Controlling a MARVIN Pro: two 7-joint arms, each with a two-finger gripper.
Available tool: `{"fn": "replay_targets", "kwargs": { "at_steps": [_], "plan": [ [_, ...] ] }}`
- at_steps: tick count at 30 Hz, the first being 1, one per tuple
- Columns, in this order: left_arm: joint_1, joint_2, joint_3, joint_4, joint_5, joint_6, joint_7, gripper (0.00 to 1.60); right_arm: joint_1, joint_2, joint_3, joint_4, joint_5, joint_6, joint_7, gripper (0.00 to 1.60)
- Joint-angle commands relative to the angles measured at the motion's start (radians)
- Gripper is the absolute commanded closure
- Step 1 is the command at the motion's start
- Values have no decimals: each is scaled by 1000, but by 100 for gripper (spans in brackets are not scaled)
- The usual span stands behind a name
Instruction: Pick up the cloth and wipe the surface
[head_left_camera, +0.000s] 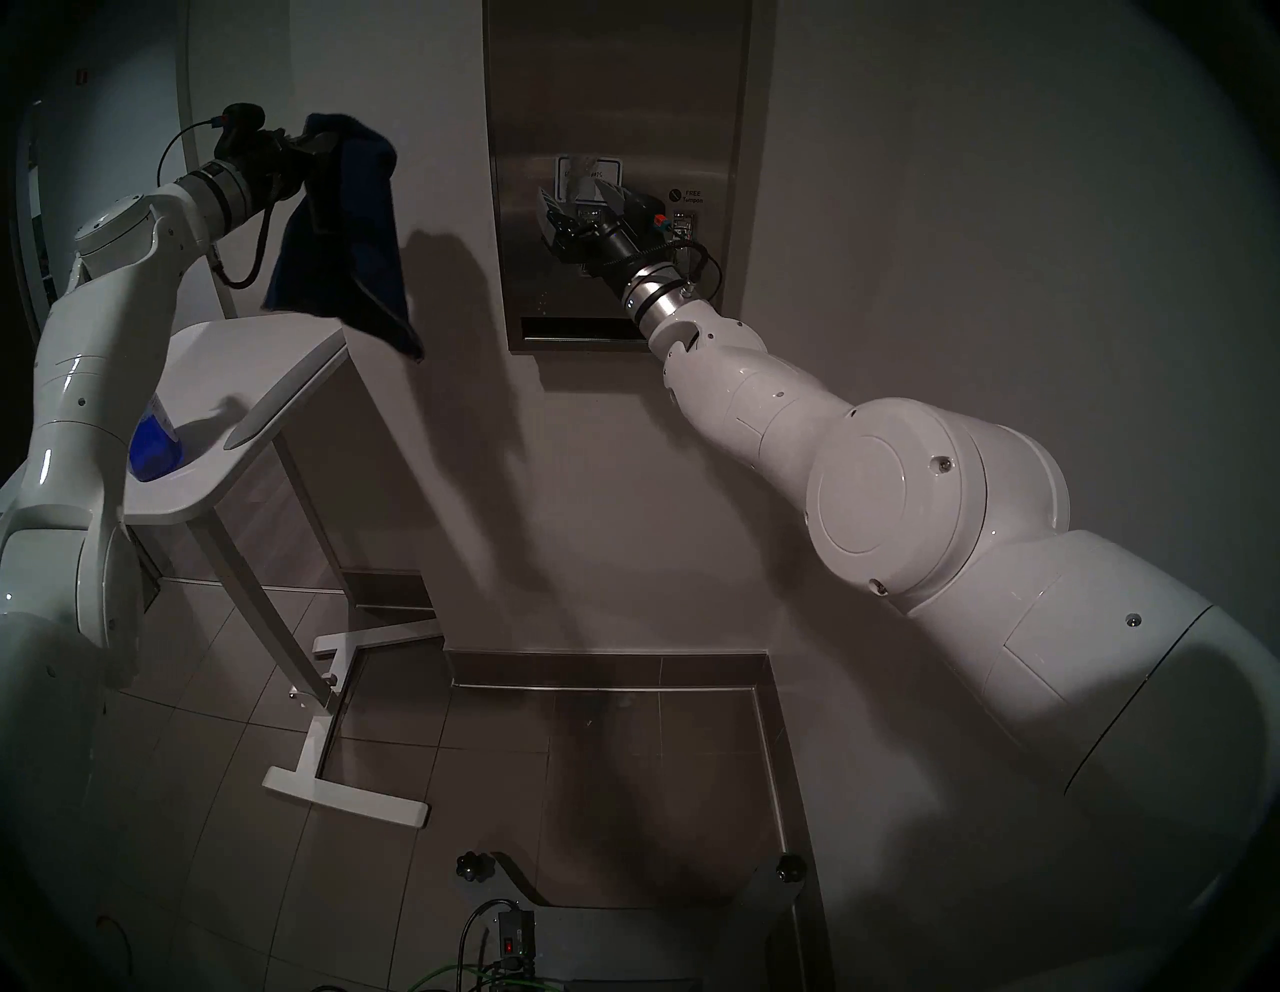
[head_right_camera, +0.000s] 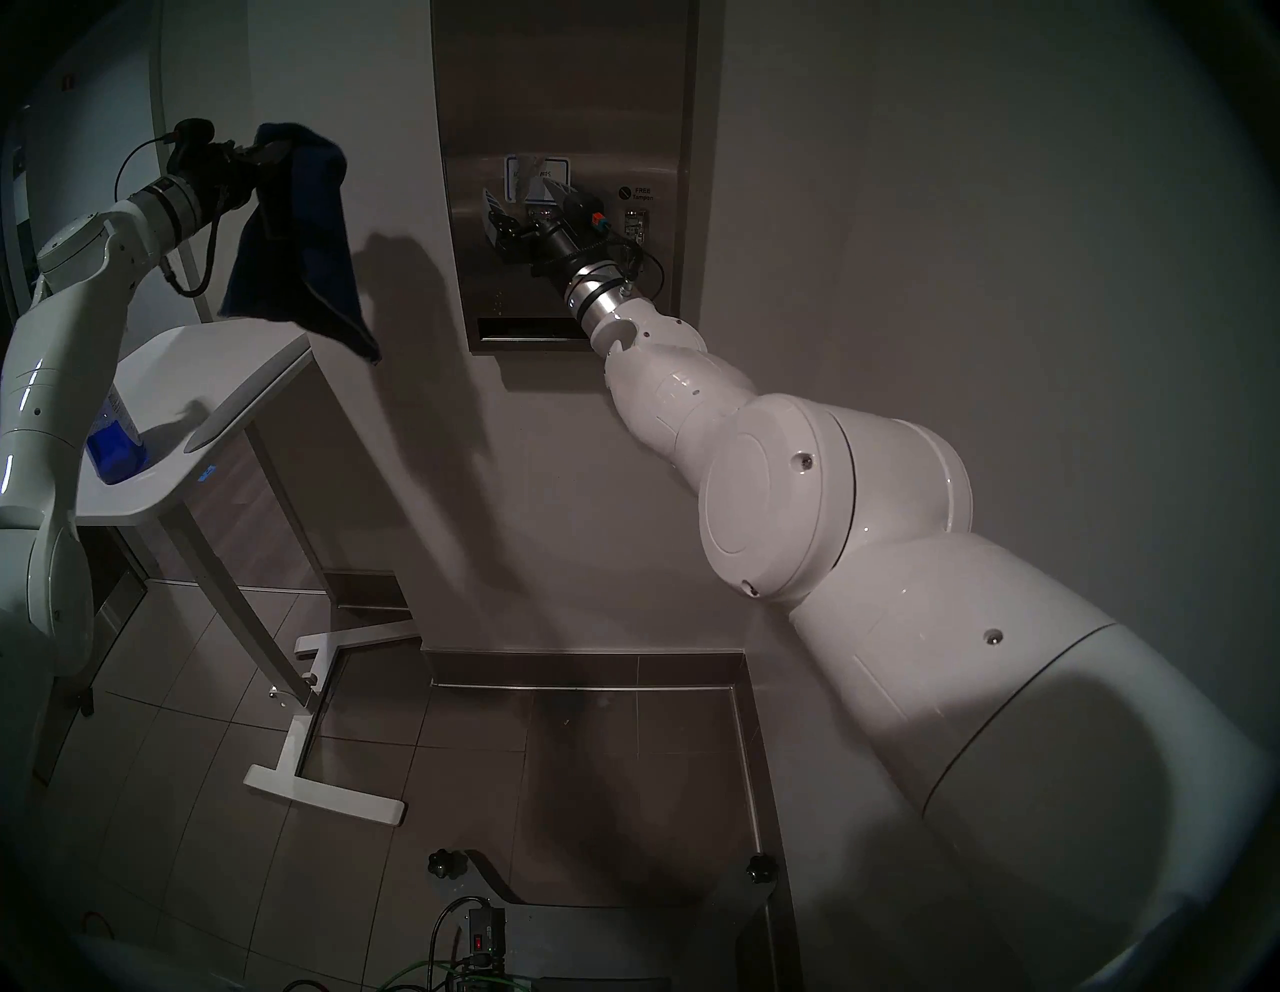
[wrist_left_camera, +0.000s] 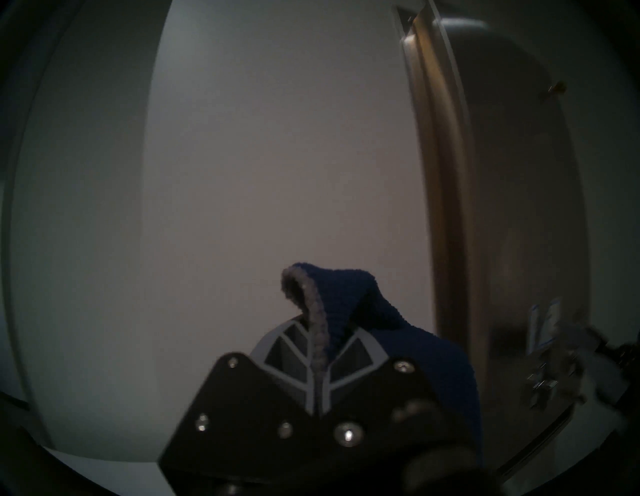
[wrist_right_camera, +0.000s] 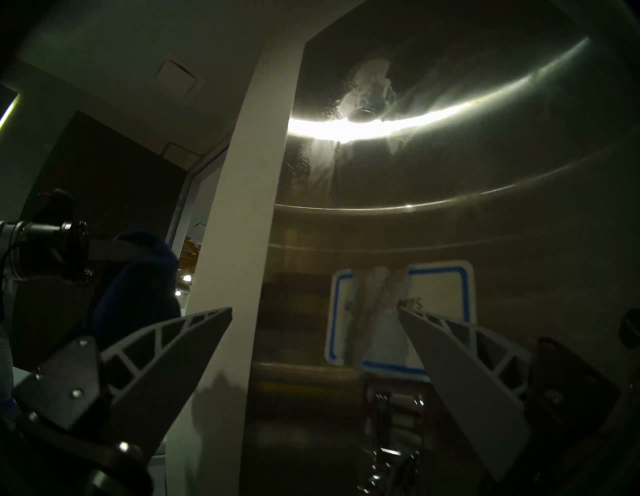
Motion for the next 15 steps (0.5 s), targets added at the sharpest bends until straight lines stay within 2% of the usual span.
{"fn": "replay_targets", "kwargs": {
  "at_steps": [1, 2, 7, 15],
  "plan": [
    [-118, 80, 30, 16, 110, -41, 51, 160, 8, 12, 20, -34, 21, 0, 8, 0],
    [-102, 88, 26, 5, 124, -50, 59, 160, 6, 12, 23, -34, 23, 3, 11, 0],
    [-132, 99, 67, 30, 212, -75, 95, 160, -4, 11, 36, -34, 34, 11, 22, 0],
    [-182, 107, 162, 92, 366, -134, 140, 160, -17, 20, 53, -37, 47, 25, 36, 0]
  ]
}}
